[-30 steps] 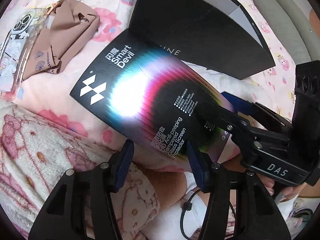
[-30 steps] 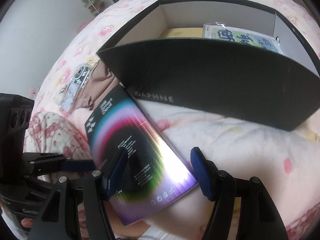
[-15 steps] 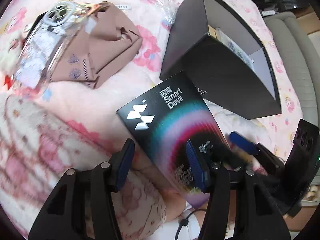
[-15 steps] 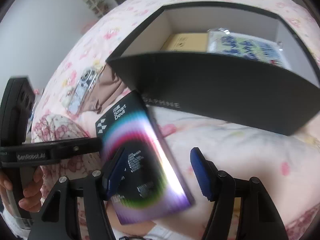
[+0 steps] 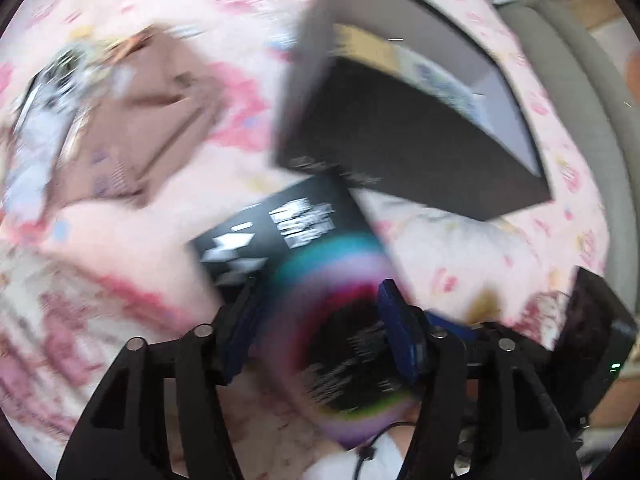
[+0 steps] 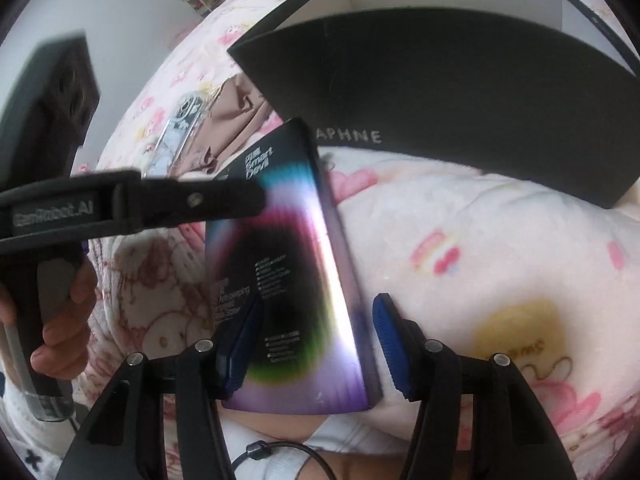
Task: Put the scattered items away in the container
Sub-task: 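Carry the Smart Devil box with the left gripper toward the shoebox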
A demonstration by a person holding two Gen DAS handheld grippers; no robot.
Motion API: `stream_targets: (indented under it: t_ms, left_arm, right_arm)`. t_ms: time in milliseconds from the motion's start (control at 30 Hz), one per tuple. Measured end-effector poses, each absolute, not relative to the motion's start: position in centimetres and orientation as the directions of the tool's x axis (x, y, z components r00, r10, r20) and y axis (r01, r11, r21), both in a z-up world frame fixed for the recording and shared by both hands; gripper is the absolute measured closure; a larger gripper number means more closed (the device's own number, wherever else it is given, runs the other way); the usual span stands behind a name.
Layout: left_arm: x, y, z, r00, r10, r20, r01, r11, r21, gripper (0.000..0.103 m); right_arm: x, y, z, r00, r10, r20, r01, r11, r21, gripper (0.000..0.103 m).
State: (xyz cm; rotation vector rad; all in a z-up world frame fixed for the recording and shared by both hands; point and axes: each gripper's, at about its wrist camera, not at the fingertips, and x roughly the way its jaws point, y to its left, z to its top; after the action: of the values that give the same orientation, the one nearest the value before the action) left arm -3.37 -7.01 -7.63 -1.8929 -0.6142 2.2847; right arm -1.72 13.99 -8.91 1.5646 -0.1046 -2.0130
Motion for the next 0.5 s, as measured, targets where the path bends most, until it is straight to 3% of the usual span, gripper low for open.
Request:
stream_targets:
  t_ms: [133, 167, 233, 300, 333, 400, 500]
  left_arm:
    - [-3.1, -7.9, -7.8, -0.196, 0.29, -0.937, 0.197, -0.924, -0.327, 0.039]
    - [-3.3, -7.7, -8.0, -0.192, 0.274, -0.943, 0.193, -0.931, -0.31, 0.031]
    - [-4.0, -7.2, -8.9, -0.166, 0.219, -0.962, 0.189, -0.95, -0.249, 0.027]
    - [-4.6, -7.3, -9.3, -0.158, 0.24, -0.958, 0.194, -0.943, -0.269, 0.024]
    - [-4.8, -7.5, -9.2, -0.164, 0.256, -0.953, 0.199, -0.937, -0.286, 0.026]
    - [-4.9, -8.1, -8.9, -0.176, 0.317, -0.932, 0.192, -0.918, -0.348, 0.041]
    - [-4.9, -9.0, -9.0, -0.184, 0.465, -0.866, 0.174, -0.852, -0.495, 0.043]
  right_arm:
    - [-2.4, 14.7, -8.9, -0.17, -0.484, -0.858, 0.396, -0.831, 0.39, 0.049]
    - [-2.5, 14.6, -9.2, -0.165, -0.482, -0.86, 0.393, -0.832, 0.391, 0.049]
    - [-2.5, 14.5, -9.5, -0.173, -0.482, -0.859, 0.4, -0.831, 0.386, 0.049]
    - [-2.4, 14.2, -9.8, -0.175, -0.479, -0.86, 0.405, -0.832, 0.38, 0.049]
    - [-2.3, 14.3, -9.9, -0.176, -0.476, -0.861, 0.404, -0.833, 0.378, 0.049]
    - [-2.3, 14.1, -9.9, -0.179, -0.487, -0.855, 0.392, -0.832, 0.392, 0.049]
    - [-2.3, 14.4, -9.4, -0.194, -0.494, -0.848, 0.383, -0.834, 0.398, 0.049]
